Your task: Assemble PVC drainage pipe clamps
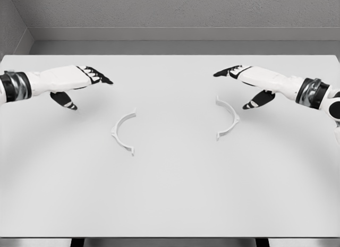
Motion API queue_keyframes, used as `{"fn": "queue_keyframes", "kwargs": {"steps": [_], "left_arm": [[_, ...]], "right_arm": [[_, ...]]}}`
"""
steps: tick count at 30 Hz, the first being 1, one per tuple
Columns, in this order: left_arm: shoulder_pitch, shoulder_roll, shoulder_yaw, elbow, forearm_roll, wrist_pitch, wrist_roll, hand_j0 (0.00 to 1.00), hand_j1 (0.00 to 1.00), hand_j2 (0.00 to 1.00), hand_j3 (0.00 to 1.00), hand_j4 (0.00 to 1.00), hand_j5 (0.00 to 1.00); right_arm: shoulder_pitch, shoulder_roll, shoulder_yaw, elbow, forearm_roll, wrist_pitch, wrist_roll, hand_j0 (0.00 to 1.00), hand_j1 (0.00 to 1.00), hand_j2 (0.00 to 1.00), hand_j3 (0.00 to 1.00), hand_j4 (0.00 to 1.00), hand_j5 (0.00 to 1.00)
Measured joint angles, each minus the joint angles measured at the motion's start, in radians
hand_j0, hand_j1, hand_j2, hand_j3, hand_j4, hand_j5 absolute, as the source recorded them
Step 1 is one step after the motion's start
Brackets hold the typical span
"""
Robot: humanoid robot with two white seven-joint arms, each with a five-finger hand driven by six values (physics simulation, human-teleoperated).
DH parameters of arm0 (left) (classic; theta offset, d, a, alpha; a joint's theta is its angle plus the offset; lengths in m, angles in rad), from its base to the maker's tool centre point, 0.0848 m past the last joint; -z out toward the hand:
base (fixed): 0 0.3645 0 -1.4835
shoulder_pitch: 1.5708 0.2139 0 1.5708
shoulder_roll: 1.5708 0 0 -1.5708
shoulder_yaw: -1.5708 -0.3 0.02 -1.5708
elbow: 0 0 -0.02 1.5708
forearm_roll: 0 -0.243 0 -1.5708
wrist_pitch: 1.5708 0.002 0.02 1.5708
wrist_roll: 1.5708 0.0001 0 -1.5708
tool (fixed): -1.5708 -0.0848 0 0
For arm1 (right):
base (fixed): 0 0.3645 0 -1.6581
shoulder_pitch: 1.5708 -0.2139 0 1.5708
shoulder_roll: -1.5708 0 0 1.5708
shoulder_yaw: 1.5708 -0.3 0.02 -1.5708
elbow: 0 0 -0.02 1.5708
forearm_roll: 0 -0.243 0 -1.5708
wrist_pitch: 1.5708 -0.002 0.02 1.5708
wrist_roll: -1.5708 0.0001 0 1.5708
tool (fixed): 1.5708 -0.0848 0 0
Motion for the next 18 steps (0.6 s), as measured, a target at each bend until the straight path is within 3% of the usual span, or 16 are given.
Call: {"fn": "queue_keyframes", "kwargs": {"steps": [2,3,4,5,7,14,18], "left_arm": [[0.003,0.002,-0.014,0.002,0.006,0.0,0.023,1.0,1.0,1.0,1.0,1.0,1.0],[0.002,0.001,-0.032,0.001,0.01,0.0,0.03,0.93,0.93,0.93,0.93,0.93,0.93],[0.002,0.0,-0.045,-0.002,0.009,0.0,0.034,0.72,0.72,0.72,0.72,0.72,0.72],[0.003,0.001,-0.053,-0.014,-0.001,0.0,0.037,0.57,0.57,0.57,0.57,0.57,0.57],[0.025,0.004,-0.067,-0.045,-0.015,0.0,0.041,1.0,1.0,1.0,1.0,1.0,1.0],[0.049,0.005,-0.072,-0.096,-0.014,0.0,0.043,1.0,1.0,1.0,1.0,1.0,1.0],[0.083,-0.001,-0.009,-0.137,-0.091,0.0,0.049,0.98,0.98,0.98,0.98,0.98,0.98]], "right_arm": [[-0.002,0.006,-0.001,0.018,0.002,0.0,0.0,1.0,1.0,1.0,1.0,1.0,1.0],[-0.011,0.011,0.0,0.029,0.004,0.0,0.0,1.0,1.0,1.0,1.0,1.0,1.0],[-0.012,0.015,0.0,0.039,0.007,0.0,0.0,1.0,1.0,1.0,1.0,1.0,1.0],[-0.014,0.019,0.0,0.047,0.013,0.0,0.0,1.0,1.0,1.0,1.0,1.0,1.0],[-0.015,0.027,0.0,0.057,0.02,0.0,0.0,1.0,1.0,1.0,1.0,1.0,1.0],[-0.035,0.058,0.002,0.095,0.072,0.0,0.0,1.0,1.0,1.0,1.0,1.0,1.0],[-0.037,0.064,0.002,0.114,0.086,0.0,0.0,1.0,1.0,1.0,1.0,1.0,1.0]]}}
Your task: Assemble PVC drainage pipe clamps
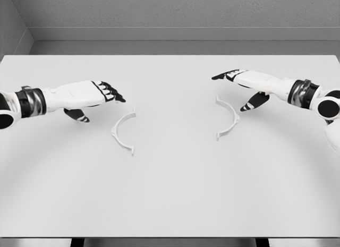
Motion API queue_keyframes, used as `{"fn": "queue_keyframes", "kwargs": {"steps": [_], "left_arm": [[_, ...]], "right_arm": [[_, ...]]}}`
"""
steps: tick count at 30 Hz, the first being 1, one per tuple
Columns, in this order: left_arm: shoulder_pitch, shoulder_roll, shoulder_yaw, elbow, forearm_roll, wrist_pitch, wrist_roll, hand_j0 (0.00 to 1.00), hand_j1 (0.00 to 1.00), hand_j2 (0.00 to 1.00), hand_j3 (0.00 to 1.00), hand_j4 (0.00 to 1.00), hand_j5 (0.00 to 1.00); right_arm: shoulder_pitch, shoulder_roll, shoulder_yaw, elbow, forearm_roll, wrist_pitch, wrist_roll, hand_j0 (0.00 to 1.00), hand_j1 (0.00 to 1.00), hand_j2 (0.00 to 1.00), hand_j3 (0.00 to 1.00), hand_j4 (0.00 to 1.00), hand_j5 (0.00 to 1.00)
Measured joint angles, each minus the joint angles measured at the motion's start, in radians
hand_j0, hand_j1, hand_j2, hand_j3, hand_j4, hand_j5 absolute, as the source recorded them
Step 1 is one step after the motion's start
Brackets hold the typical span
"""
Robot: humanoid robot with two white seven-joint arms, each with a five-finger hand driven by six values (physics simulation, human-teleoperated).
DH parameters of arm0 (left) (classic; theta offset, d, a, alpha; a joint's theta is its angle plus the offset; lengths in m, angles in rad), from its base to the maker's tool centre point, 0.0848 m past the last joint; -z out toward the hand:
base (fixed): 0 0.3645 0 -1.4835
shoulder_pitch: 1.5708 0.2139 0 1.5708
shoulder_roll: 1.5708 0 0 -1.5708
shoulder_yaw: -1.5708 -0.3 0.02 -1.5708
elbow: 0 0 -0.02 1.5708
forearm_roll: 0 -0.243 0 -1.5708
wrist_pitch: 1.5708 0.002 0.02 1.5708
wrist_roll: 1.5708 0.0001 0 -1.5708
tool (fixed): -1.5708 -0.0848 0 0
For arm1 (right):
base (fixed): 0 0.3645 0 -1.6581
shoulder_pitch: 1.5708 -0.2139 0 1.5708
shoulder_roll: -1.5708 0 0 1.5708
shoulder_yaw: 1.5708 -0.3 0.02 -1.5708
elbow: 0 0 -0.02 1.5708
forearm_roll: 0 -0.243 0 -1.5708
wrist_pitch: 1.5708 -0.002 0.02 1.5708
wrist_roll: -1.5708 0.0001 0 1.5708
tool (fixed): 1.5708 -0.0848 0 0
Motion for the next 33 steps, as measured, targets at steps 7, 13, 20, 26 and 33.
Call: {"fn": "queue_keyframes", "kwargs": {"steps": [7,13,20,26,33], "left_arm": [[0.002,-0.007,-0.015,-0.034,-0.038,0.0,0.001,1.0,1.0,1.0,1.0,1.0,1.0],[0.018,-0.04,-0.076,-0.055,-0.04,0.0,0.001,1.0,1.0,1.0,1.0,1.0,1.0],[0.023,-0.067,-0.09,-0.037,-0.045,0.0,0.003,1.0,1.0,1.0,1.0,1.0,1.0],[0.021,-0.08,-0.092,-0.021,-0.047,0.001,0.005,1.0,1.0,1.0,1.0,1.0,1.0],[0.021,-0.082,-0.093,-0.019,-0.048,0.001,0.006,1.0,1.0,1.0,1.0,1.0,1.0]], "right_arm": [[-0.012,0.013,0.002,0.016,0.043,0.0,0.0,1.0,1.0,1.0,1.0,1.0,1.0],[-0.014,0.023,0.003,0.027,0.062,0.0,0.0,1.0,1.0,1.0,1.0,1.0,1.0],[-0.015,0.03,0.005,0.03,0.074,0.0,0.0,1.0,1.0,1.0,1.0,1.0,1.0],[-0.015,0.036,0.007,0.036,0.079,0.0,0.0,1.0,1.0,1.0,1.0,1.0,1.0],[-0.017,0.043,0.009,0.042,0.092,0.0,0.0,1.0,1.0,1.0,1.0,1.0,1.0]]}}
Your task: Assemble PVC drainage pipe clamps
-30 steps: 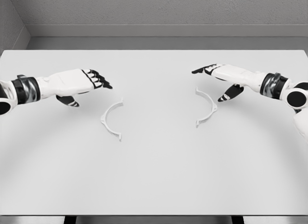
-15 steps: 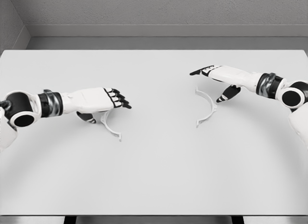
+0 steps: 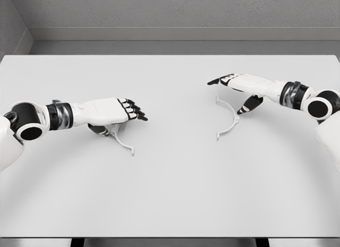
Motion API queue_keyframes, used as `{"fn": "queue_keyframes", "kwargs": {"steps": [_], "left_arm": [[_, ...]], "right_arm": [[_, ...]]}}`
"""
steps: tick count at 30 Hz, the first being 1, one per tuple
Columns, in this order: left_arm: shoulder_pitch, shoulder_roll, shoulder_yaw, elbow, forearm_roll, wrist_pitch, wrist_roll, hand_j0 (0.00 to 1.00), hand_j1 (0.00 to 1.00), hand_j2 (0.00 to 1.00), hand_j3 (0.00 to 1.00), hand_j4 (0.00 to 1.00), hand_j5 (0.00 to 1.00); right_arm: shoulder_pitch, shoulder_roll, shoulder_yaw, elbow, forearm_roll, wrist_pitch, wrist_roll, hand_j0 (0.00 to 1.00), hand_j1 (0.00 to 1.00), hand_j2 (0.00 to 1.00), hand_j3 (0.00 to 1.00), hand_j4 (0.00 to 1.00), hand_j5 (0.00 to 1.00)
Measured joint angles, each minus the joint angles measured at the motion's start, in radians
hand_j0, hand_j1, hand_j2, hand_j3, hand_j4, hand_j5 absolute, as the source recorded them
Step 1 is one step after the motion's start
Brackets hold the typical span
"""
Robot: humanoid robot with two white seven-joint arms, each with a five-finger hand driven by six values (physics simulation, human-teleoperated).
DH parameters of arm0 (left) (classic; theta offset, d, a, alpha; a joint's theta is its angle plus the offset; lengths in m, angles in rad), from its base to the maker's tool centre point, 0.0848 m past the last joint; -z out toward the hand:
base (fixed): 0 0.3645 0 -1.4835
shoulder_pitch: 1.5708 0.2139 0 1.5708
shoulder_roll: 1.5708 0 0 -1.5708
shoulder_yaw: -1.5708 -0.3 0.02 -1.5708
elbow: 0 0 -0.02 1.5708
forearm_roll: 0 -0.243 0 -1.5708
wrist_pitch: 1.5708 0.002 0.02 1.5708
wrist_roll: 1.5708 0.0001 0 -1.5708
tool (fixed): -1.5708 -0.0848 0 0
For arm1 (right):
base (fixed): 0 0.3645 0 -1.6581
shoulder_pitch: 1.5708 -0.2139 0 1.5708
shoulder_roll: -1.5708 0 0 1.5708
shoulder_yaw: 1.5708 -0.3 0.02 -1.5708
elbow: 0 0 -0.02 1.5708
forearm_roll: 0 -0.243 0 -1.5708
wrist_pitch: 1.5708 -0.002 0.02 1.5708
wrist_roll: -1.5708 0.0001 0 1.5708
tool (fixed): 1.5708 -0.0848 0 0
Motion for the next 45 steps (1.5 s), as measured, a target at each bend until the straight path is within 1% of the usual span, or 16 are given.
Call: {"fn": "queue_keyframes", "kwargs": {"steps": [19,31,34,37,39,41,45], "left_arm": [[-0.011,-0.017,0.002,-0.002,0.029,0.0,0.002,1.0,1.0,1.0,1.0,1.0,1.0],[-0.023,-0.05,0.0,-0.006,0.033,0.0,0.002,1.0,1.0,1.0,1.0,1.0,1.0],[-0.032,-0.064,0.0,-0.007,0.033,0.0,0.002,1.0,1.0,1.0,1.0,1.0,1.0],[-0.034,-0.076,0.0,-0.008,0.033,0.0,0.002,1.0,1.0,1.0,1.0,1.0,1.0],[-0.034,-0.08,0.0,-0.008,0.033,0.0,0.002,1.0,1.0,1.0,1.0,1.0,1.0],[-0.035,-0.085,0.0,-0.008,0.033,0.0,0.002,1.0,1.0,1.0,1.0,1.0,1.0],[-0.043,-0.093,0.0,-0.007,0.032,0.0,0.002,1.0,1.0,1.0,1.0,1.0,1.0]], "right_arm": [[-0.009,0.014,0.005,0.004,0.014,0.0,0.0,1.0,1.0,1.0,1.0,1.0,1.0],[-0.011,0.023,0.035,-0.023,0.007,0.001,-0.001,1.0,1.0,1.0,1.0,1.0,1.0],[-0.011,0.023,0.028,-0.026,0.004,0.0,0.0,1.0,1.0,1.0,1.0,1.0,1.0],[-0.009,0.018,-0.008,-0.022,0.001,0.0,0.0,1.0,1.0,1.0,1.0,1.0,1.0],[-0.011,0.016,-0.025,-0.015,-0.001,0.0,0.0,1.0,1.0,1.0,1.0,1.0,1.0],[-0.021,0.019,-0.04,0.007,0.0,0.0,0.0,1.0,1.0,1.0,1.0,1.0,1.0],[-0.051,0.042,-0.048,0.071,0.012,0.0,0.0,1.0,1.0,1.0,1.0,1.0,1.0]]}}
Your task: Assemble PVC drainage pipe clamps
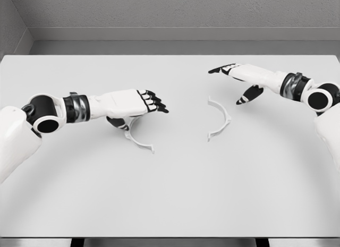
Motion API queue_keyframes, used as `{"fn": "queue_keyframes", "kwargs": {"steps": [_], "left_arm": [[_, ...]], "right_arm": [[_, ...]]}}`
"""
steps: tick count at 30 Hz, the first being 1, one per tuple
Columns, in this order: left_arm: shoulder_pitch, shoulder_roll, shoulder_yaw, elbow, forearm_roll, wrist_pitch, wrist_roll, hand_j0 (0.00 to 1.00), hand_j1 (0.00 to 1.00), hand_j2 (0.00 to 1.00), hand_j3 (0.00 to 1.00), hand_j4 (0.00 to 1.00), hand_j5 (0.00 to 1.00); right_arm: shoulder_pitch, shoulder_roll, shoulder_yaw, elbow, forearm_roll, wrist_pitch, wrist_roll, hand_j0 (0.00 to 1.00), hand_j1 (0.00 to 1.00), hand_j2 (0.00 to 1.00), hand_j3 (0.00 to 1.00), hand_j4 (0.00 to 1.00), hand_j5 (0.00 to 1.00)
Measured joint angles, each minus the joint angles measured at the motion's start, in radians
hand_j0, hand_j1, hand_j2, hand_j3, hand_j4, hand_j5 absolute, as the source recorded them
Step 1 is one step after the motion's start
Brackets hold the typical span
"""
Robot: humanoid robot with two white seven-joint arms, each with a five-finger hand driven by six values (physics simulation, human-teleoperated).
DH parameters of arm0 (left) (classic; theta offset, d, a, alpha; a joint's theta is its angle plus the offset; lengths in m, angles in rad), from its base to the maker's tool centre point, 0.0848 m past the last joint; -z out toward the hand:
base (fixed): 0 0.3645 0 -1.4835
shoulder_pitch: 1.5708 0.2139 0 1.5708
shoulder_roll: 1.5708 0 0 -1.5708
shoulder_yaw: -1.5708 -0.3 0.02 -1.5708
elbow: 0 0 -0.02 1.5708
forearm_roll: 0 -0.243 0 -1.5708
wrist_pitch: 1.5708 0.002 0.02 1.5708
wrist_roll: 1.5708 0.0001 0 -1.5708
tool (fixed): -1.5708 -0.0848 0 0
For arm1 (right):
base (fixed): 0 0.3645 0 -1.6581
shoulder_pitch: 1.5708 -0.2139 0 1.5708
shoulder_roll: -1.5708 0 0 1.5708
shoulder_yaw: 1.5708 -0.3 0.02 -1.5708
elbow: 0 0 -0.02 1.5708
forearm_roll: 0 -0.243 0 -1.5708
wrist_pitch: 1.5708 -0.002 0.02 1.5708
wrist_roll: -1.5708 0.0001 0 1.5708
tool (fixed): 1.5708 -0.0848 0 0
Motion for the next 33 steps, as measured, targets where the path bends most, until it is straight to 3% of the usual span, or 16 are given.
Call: {"fn": "queue_keyframes", "kwargs": {"steps": [6,14,33], "left_arm": [[-0.023,0.016,0.013,-0.004,0.001,0.0,0.001,1.0,1.0,1.0,1.0,1.0,1.0],[-0.009,0.062,0.025,0.0,-0.006,0.0,0.001,1.0,1.0,1.0,1.0,1.0,1.0],[-0.009,0.042,-0.047,-0.006,-0.009,0.0,0.001,1.0,1.0,1.0,1.0,1.0,1.0]], "right_arm": [[-0.005,0.033,0.003,0.052,0.04,0.0,0.0,1.0,1.0,1.0,1.0,1.0,1.0],[-0.009,0.053,0.026,0.062,0.057,0.0,0.0,1.0,1.0,1.0,1.0,1.0,1.0],[-0.012,0.068,0.062,0.053,0.057,0.001,-0.002,1.0,1.0,1.0,1.0,1.0,1.0]]}}
